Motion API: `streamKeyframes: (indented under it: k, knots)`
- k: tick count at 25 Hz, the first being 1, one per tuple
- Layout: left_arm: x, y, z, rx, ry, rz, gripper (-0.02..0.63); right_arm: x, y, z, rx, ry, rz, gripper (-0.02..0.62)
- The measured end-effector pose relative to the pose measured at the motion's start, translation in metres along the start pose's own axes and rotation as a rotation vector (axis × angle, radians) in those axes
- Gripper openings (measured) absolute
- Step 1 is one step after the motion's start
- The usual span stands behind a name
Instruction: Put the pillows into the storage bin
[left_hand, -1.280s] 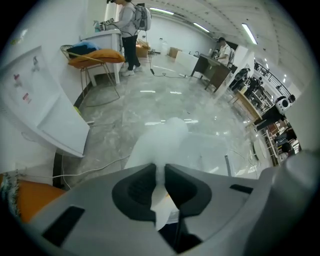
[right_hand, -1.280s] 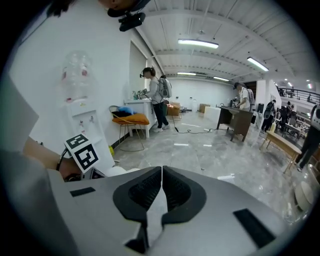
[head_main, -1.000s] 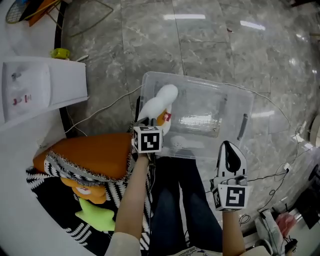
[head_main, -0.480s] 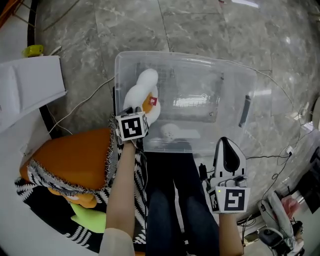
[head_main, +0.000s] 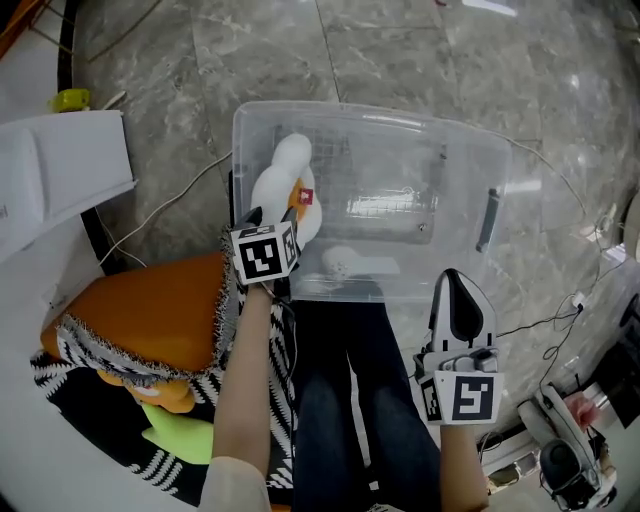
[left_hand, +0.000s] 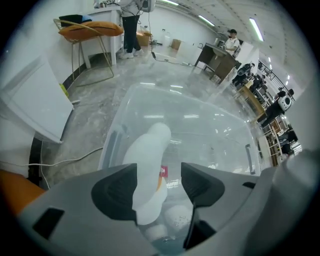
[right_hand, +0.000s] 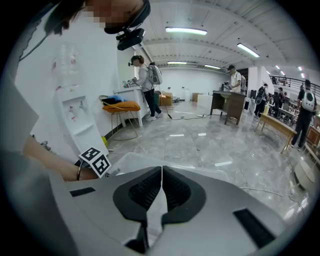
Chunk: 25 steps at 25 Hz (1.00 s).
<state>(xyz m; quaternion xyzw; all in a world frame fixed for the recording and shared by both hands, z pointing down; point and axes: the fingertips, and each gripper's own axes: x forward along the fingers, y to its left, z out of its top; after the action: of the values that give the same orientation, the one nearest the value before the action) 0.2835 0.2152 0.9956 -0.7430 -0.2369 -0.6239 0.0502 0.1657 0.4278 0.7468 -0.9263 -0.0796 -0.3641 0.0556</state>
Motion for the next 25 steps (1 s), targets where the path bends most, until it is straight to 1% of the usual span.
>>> streamKeyframes:
  k: [4, 7, 11, 15, 18, 21, 23, 25]
  knots:
    - [-0.042, -0.010, 0.019, 0.019, -0.075, -0.025, 0.285, -0.008, 0.020, 0.028, -0.019, -0.046, 0.031, 0.017]
    - [-0.088, -0.019, 0.034, 0.006, -0.151, -0.051, 0.285, -0.018, 0.039, 0.056, -0.044, -0.086, 0.067, 0.017]
    - [-0.168, -0.024, 0.056, -0.013, -0.269, -0.049, 0.284, -0.038, 0.072, 0.101, -0.090, -0.145, 0.137, 0.017]
    - [-0.264, -0.014, 0.070, -0.048, -0.384, -0.010, 0.284, -0.069, 0.109, 0.150, -0.125, -0.191, 0.205, 0.017]
    - [-0.343, -0.001, 0.075, -0.103, -0.474, 0.031, 0.284, -0.096, 0.141, 0.190, -0.161, -0.229, 0.265, 0.017]
    - [-0.420, 0.026, 0.077, -0.195, -0.585, 0.104, 0.284, -0.115, 0.182, 0.233, -0.207, -0.283, 0.357, 0.017]
    - [-0.468, 0.045, 0.067, -0.265, -0.646, 0.160, 0.284, -0.130, 0.210, 0.254, -0.233, -0.303, 0.416, 0.017]
    - [-0.511, 0.060, 0.047, -0.337, -0.689, 0.210, 0.284, -0.149, 0.235, 0.265, -0.260, -0.309, 0.468, 0.017]
